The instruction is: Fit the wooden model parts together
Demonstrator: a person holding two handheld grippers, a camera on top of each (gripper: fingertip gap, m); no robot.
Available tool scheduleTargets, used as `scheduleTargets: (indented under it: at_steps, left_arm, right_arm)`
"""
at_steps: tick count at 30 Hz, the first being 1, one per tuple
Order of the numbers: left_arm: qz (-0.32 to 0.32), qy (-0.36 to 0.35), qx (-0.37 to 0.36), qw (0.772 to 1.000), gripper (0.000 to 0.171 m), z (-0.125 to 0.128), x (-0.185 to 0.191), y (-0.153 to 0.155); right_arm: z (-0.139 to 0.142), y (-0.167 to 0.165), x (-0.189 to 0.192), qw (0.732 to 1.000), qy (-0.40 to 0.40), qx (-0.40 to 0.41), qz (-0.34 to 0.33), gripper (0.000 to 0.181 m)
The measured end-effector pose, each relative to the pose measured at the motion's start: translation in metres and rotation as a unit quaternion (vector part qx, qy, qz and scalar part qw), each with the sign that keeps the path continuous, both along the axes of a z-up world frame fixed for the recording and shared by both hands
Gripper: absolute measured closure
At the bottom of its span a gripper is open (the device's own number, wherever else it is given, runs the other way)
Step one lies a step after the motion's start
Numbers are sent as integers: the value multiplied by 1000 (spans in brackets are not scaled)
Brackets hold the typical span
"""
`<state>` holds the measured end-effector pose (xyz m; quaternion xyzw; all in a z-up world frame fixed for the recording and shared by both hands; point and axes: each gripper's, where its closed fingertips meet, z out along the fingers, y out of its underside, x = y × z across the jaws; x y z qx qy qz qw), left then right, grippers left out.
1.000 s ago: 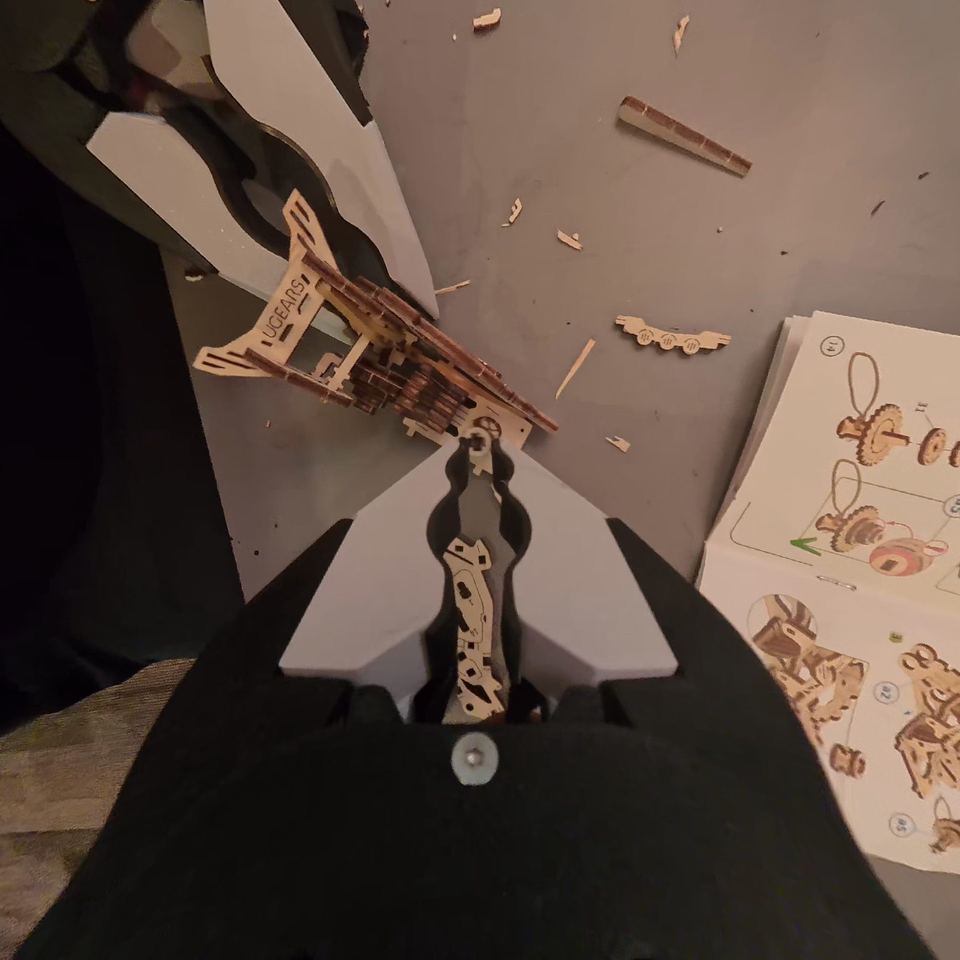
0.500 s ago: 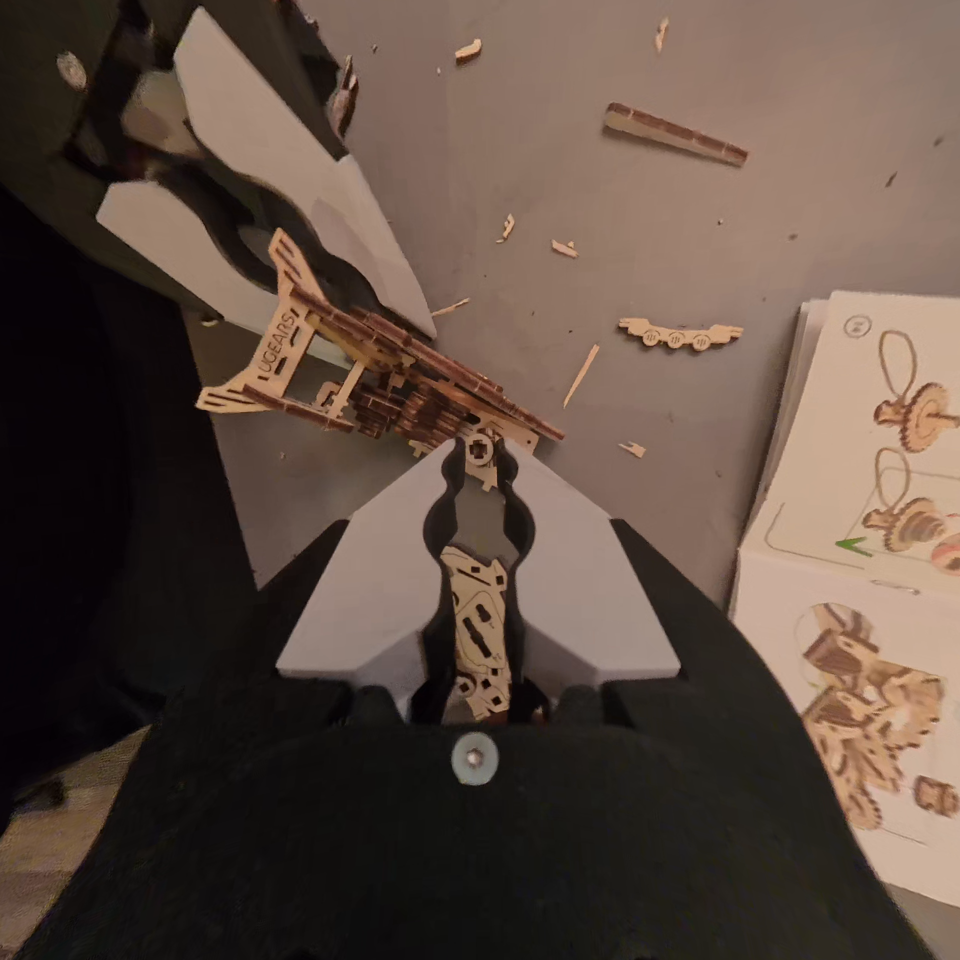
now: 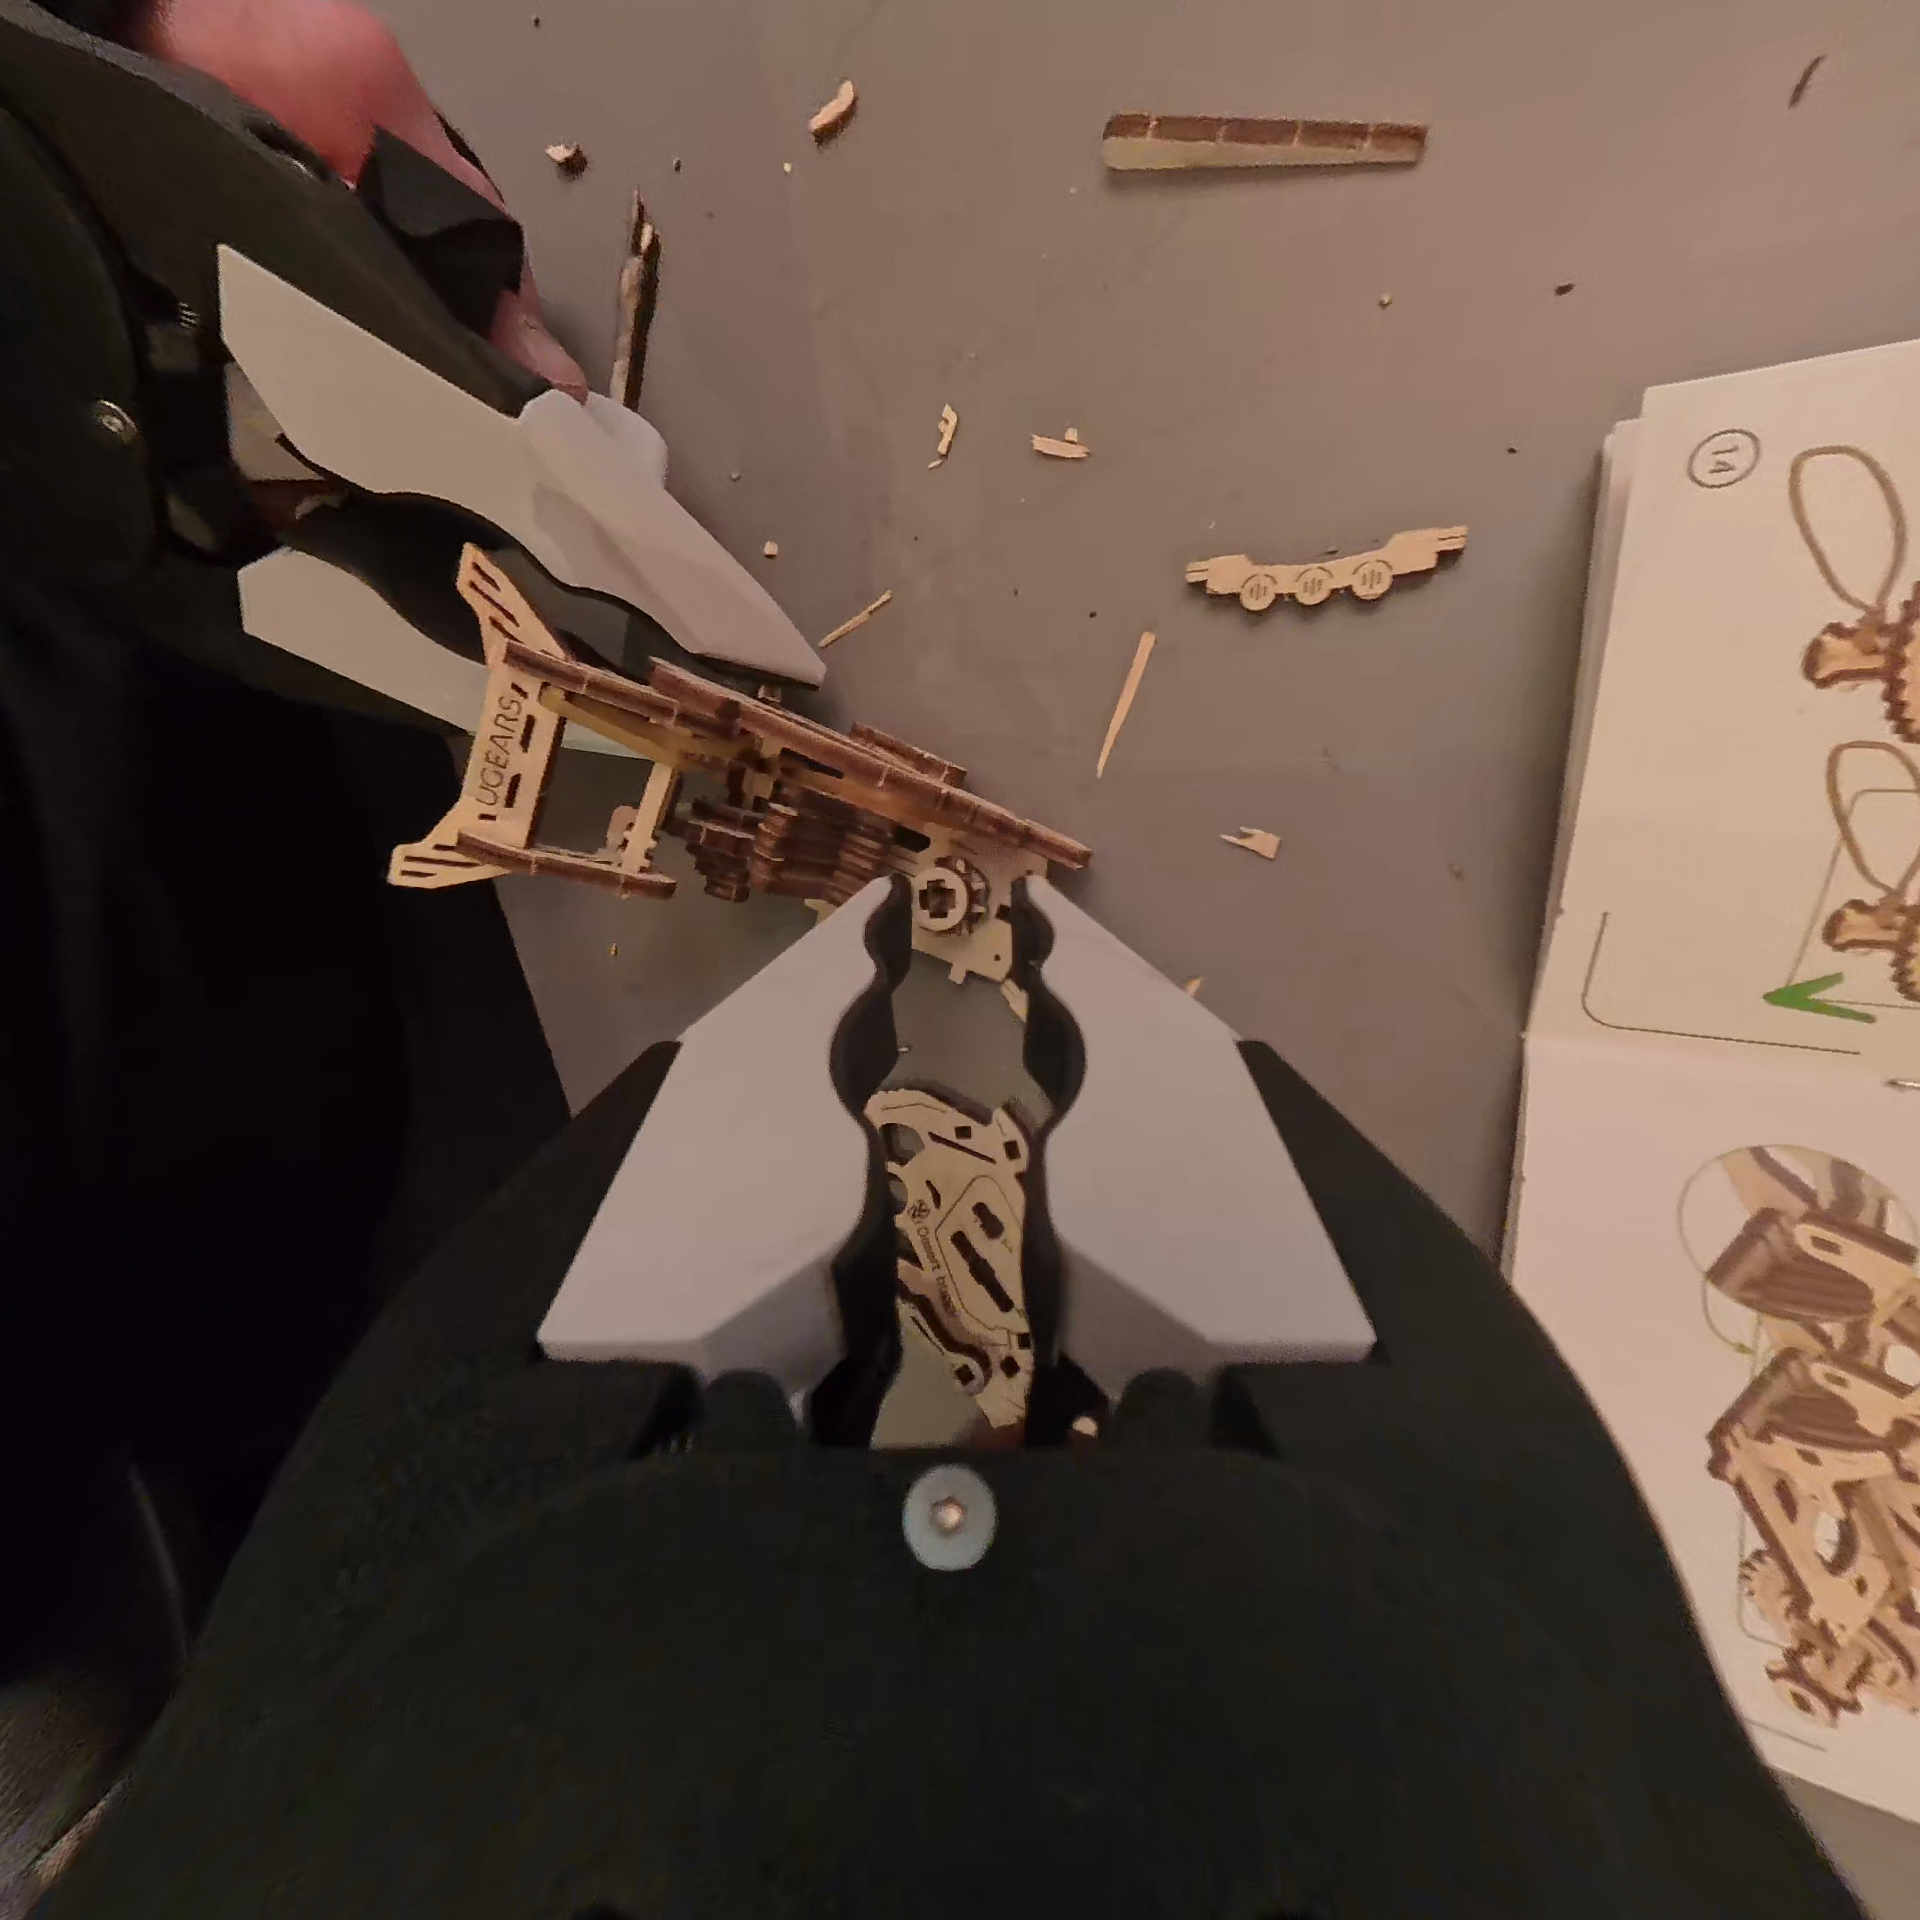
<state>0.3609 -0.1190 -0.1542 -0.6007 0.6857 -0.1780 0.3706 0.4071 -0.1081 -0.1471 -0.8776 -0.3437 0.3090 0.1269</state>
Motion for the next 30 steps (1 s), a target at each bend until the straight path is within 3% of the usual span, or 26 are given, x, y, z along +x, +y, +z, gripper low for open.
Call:
scheduleTargets:
  at_steps: [7, 10, 13, 21, 26, 30]
  left_arm:
    - [5, -9, -15, 1000, 158, 1, -1, 1]
    - [6, -15, -24, 1000, 160, 2, -1, 3]
    - [9, -20, -28, 999, 160, 3, -1, 4]
    - [14, -67, -32, 997, 160, 17, -3, 11]
    - [-5, -123, -78, 989, 161, 40, -5, 12]
    - [-29, -173, -132, 975, 161, 67, -9, 12]
  right_arm:
    - [11, 2, 5, 999, 0, 41, 9, 151]
    - [14, 6, 8, 993, -18, 110, 49, 146]
    - [12, 6, 10, 989, -35, 129, 69, 145]
    - [30, 3, 14, 984, 7, 170, 50, 148]
    - [46, 0, 9, 972, 49, 222, 63, 133]
    - [67, -1, -1, 963, 144, 221, 48, 120]
